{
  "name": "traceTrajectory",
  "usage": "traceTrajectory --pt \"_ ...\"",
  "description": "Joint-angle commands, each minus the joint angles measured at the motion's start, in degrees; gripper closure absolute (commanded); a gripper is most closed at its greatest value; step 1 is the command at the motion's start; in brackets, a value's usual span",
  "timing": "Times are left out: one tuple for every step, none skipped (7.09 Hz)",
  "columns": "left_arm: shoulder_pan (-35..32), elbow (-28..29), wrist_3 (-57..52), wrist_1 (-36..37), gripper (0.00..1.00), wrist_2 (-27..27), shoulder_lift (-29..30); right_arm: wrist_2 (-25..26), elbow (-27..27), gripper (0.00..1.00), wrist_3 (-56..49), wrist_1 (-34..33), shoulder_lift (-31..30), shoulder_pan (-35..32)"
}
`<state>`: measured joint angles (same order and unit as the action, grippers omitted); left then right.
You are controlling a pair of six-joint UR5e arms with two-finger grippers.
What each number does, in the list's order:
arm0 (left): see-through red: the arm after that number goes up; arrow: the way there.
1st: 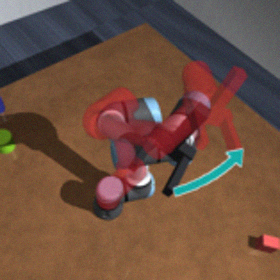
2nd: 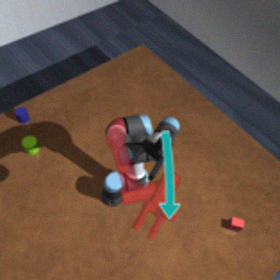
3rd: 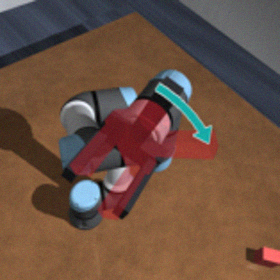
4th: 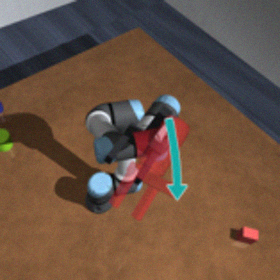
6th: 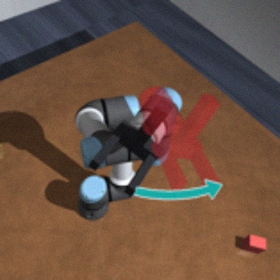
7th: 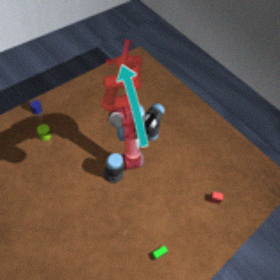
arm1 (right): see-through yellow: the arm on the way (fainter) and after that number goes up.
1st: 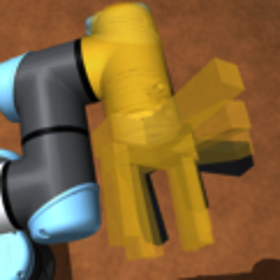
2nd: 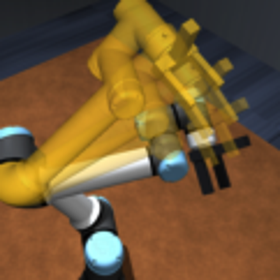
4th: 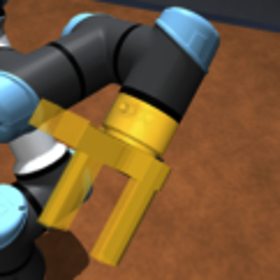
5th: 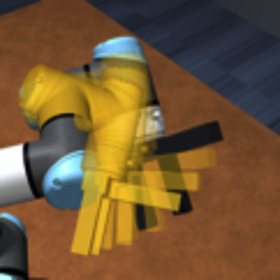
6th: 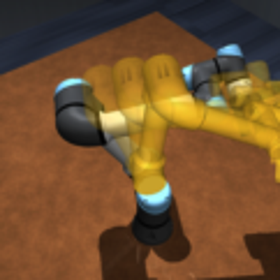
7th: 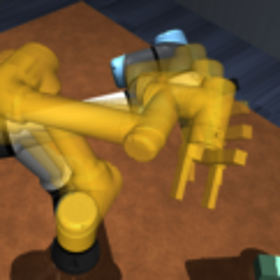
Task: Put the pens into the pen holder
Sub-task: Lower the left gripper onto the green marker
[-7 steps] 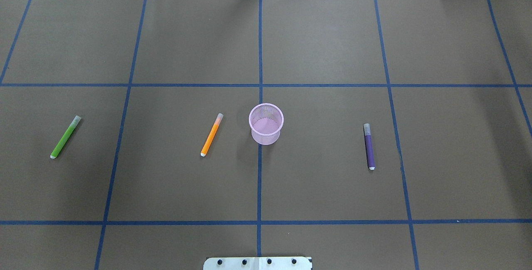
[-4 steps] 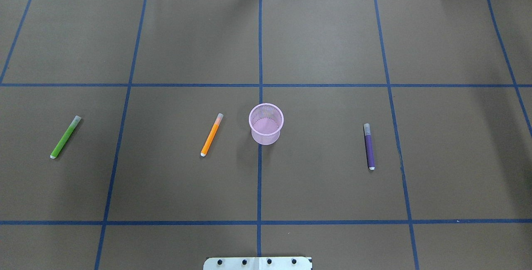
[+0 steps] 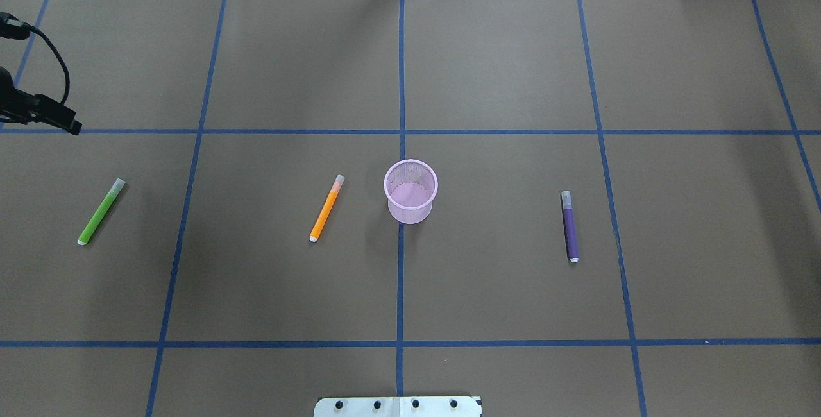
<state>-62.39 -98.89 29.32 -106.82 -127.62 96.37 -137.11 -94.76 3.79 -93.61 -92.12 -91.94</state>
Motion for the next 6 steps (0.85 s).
traceTrajectory --pt "7.1 0.1 6.4 -3.6 0.0 5.3 -1.6 -0.2 0.2 0.0 0.0 -0.1 -0.2 0.0" --pt "7.3 0.0 6.4 -3.6 0.01 5.3 -2.3 -0.2 0.1 0.0 0.1 -0.1 -0.2 0.0" --pt "9.2 0.2 6.5 -3.5 0.01 5.4 -2.9 -0.3 0.1 0.0 0.1 -0.1 -0.2 0.0" --pt "10.3 1.2 6.5 -3.7 0.01 5.4 -2.9 -0.3 0.2 0.0 -0.1 0.0 -0.2 0.0" --pt "10.5 1.7 6.4 -4.0 0.02 5.4 -2.9 -0.3 0.2 0.0 -0.2 0.0 -0.2 0.0" --pt "10.7 1.9 6.4 -4.0 0.03 5.4 -2.9 -0.3 0.3 0.0 -0.2 0.0 -0.2 0.0"
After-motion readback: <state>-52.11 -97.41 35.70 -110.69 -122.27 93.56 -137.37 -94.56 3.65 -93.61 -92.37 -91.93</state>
